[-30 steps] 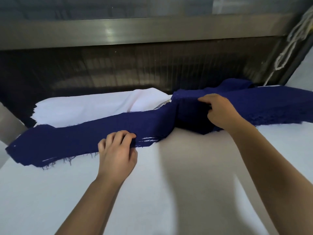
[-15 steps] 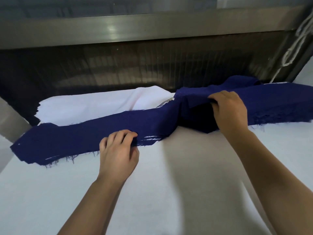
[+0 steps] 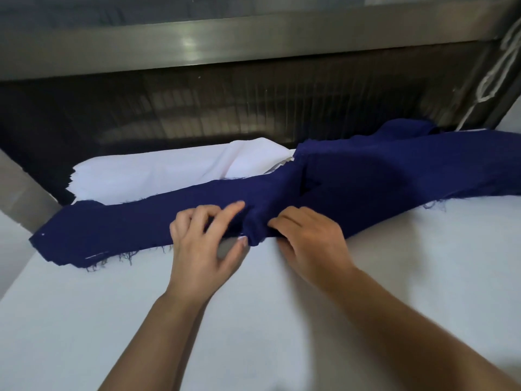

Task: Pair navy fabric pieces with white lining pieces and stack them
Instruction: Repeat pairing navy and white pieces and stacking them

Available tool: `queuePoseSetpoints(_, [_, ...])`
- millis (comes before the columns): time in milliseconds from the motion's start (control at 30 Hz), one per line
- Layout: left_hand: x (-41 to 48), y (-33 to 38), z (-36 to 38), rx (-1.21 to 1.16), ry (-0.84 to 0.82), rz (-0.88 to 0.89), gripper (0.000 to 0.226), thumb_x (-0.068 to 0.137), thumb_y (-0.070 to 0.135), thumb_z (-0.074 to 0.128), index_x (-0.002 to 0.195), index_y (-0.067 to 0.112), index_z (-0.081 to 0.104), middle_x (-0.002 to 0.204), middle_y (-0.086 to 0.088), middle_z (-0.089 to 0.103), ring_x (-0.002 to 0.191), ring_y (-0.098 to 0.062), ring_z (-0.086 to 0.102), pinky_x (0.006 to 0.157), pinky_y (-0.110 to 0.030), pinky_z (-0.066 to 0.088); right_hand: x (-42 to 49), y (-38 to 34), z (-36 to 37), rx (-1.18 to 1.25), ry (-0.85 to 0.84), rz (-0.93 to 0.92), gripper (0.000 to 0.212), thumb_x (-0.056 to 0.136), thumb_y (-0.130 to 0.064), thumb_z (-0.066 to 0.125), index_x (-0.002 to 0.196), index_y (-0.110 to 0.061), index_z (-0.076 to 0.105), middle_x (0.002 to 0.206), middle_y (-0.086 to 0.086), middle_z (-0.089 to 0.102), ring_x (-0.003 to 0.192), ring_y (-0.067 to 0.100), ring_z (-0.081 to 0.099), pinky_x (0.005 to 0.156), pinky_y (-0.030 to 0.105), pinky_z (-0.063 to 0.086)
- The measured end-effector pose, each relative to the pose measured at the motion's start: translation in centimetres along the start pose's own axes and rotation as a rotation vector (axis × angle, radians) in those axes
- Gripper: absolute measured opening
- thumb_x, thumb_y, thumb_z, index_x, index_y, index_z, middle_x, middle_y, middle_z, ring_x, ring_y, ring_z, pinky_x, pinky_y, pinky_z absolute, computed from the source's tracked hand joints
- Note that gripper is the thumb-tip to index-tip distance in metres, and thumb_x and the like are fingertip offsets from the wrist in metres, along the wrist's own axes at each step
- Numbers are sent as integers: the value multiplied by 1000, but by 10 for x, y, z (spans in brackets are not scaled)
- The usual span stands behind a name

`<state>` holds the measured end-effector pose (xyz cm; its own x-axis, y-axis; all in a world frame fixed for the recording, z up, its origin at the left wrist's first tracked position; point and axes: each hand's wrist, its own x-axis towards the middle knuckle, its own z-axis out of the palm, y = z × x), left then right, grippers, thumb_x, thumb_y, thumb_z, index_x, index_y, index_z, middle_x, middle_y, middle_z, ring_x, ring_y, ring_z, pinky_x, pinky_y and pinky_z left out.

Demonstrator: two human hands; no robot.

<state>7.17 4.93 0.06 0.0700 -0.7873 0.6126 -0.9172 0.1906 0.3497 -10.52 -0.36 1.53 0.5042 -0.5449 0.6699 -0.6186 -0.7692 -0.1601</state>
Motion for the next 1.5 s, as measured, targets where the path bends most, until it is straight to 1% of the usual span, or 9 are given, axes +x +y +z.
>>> queuePoseSetpoints(200, [-8,-5,1,-119,-236,151,50,76,44,67,123,30,61,121,7,50,113,-18,34,93,-34,24,-7,-4,4,120,-140,90,18,66,-10,65,82,-9,74,76,2,69,63,22,65,47,22,50])
queuePoseSetpoints(367, [-4,-2,3,-54,-253,235,25,83,30,61,102,21,73,100,13,64,102,-15,41,90,-30,23,-15,2,8,288,-272,137,16,75,-16,68,88,-8,73,84,4,70,76,25,65,65,38,55])
queuePoseSetpoints(600, [-5,-13,3,-82,-297,224,17,77,12,64,85,20,77,82,14,65,91,-11,45,86,-28,28,-14,7,2,273,-291,140,21,77,-31,66,83,-13,73,80,-4,69,70,21,59,65,33,51])
queuePoseSetpoints(700, [-5,-13,0,-156,-394,147,30,88,26,45,93,20,74,87,15,62,85,-7,46,84,-25,29,-14,26,1,199,-293,197,15,86,-24,64,91,-13,72,90,-2,68,82,22,58,76,34,47])
queuePoseSetpoints(800, [-5,-11,0,-195,-472,11,58,92,46,18,123,26,63,90,22,51,86,-11,45,88,-28,32,-14,41,0,132,-278,275,17,90,-22,59,101,-15,70,91,-3,62,87,18,56,76,27,43])
queuePoseSetpoints(967, [-5,-15,4,-31,-541,-52,97,70,88,-6,129,41,56,85,16,41,87,-9,35,84,-20,18,-13,49,-2,60,-358,369,29,92,-27,53,120,-22,60,83,-13,42,76,7,43,68,24,34])
queuePoseSetpoints(1167, [-6,-26,-7,-98,-395,-123,50,79,72,49,94,32,76,74,12,57,79,-10,45,82,-20,27,-12,42,-7,10,-281,337,23,90,-19,57,110,-15,67,83,-6,53,75,19,54,67,26,34])
queuePoseSetpoints(1233, [-12,-33,-17,-125,-390,-150,27,77,48,72,91,25,77,70,11,55,76,-12,47,76,-27,36,-11,41,-9,-9,-237,288,17,86,-12,63,101,-9,71,82,5,62,73,28,59,68,30,38])
queuePoseSetpoints(1500, [-28,-73,-60,-95,-427,-305,22,82,8,73,100,22,75,85,4,61,91,-21,55,82,-28,41,-13,38,-5,-134,-312,269,19,90,-28,57,95,-16,71,84,-2,61,76,22,57,82,32,24])
